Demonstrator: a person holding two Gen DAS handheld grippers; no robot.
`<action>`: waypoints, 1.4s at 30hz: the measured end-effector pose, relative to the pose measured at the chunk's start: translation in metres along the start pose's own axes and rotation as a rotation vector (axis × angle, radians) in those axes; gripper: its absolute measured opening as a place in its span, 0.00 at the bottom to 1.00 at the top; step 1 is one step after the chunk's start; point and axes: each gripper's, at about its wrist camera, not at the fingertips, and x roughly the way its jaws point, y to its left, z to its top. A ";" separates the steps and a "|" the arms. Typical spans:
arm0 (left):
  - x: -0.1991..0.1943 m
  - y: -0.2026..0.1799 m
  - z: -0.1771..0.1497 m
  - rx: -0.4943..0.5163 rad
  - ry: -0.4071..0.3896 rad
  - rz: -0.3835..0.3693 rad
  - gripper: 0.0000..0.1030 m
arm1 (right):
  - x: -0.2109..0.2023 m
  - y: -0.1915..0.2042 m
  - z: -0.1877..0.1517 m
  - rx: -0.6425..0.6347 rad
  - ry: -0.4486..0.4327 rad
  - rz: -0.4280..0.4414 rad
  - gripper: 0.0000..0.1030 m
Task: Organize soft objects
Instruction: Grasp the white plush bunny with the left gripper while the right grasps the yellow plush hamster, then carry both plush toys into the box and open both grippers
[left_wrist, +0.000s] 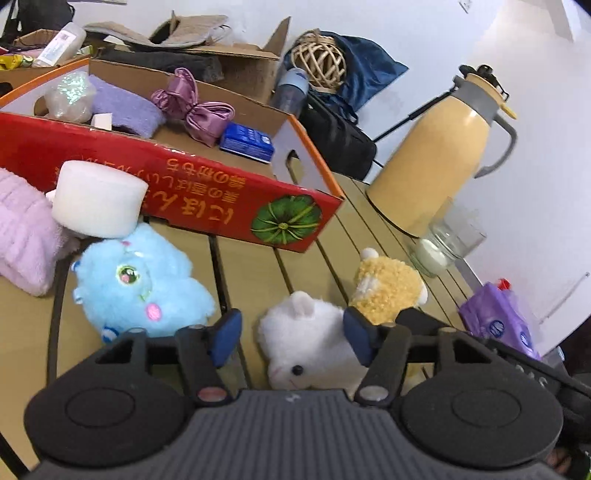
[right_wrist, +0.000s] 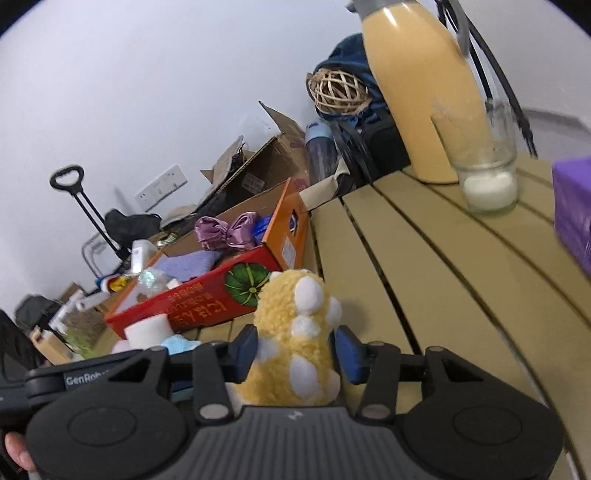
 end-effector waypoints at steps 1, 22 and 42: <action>0.002 0.001 0.000 -0.005 0.008 -0.019 0.57 | 0.000 0.000 -0.002 -0.002 0.002 0.013 0.45; -0.015 0.033 0.119 -0.167 -0.121 -0.072 0.45 | 0.037 0.084 0.102 -0.090 -0.056 0.099 0.38; -0.039 0.041 0.127 0.077 -0.103 0.091 0.62 | 0.064 0.107 0.128 -0.242 -0.029 -0.124 0.54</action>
